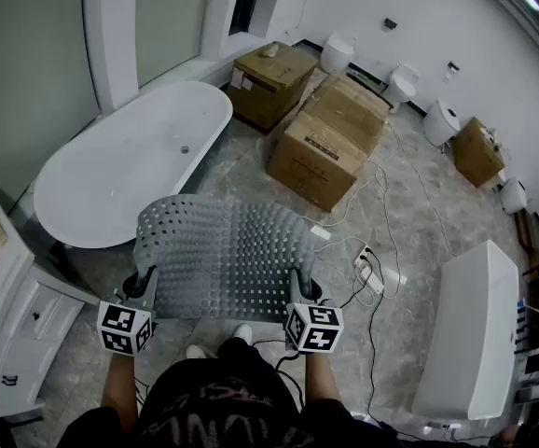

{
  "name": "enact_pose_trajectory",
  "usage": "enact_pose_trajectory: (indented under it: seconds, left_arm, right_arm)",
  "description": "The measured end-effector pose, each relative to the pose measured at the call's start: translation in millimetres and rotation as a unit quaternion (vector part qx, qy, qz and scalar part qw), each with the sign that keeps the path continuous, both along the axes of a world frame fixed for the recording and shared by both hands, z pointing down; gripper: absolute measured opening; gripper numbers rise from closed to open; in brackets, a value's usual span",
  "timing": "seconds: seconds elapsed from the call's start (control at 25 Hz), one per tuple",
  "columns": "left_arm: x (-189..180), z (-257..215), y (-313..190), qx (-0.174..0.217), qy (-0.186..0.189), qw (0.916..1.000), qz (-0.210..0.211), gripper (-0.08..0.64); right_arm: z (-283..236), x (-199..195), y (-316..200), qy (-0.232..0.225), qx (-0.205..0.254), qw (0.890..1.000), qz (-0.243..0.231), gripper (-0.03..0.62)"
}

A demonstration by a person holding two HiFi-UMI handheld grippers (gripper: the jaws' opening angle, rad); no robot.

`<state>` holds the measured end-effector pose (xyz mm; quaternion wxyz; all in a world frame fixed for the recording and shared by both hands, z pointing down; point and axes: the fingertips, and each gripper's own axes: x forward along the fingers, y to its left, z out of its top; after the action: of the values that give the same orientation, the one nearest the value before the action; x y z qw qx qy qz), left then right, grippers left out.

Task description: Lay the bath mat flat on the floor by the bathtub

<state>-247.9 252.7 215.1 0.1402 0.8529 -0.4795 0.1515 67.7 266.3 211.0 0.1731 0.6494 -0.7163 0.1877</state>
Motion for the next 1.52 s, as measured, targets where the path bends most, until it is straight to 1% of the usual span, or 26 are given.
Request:
enact_pose_trajectory:
  seconds: [0.36,0.56,0.72,0.96,1.12,1.28,1.52]
  left_arm:
    - [11,2,6,0.003,0.001,1.0,0.009,0.014]
    - [16,2,11,0.002,0.004,0.9998,0.019,0.014]
    - [21,4,16,0.003,0.0,0.9995,0.032,0.014]
    - [21,12,25,-0.006,0.0,0.9991,0.042,0.014]
    - [19,18,32,-0.015,0.001,0.9987,0.05,0.014]
    - [21,23,33,-0.015,-0.009,0.998,0.061,0.014]
    - [18,23,17,-0.016,-0.001,0.9985,0.053,0.014]
  right_arm:
    - [1,8,8,0.001,0.005,1.0,0.006,0.041]
    - [2,11,15,-0.024,0.008,1.0,0.014,0.043]
    - [3,10,21,-0.023,0.008,1.0,0.014,0.044]
    - [9,10,33,-0.027,0.001,0.999,0.037,0.043]
    - [17,3,40,-0.029,-0.009,0.999,0.031,0.044]
    - [22,0,37,-0.032,-0.012,0.999,0.032,0.044]
    - [21,2,21,-0.027,-0.009,0.999,0.025,0.044]
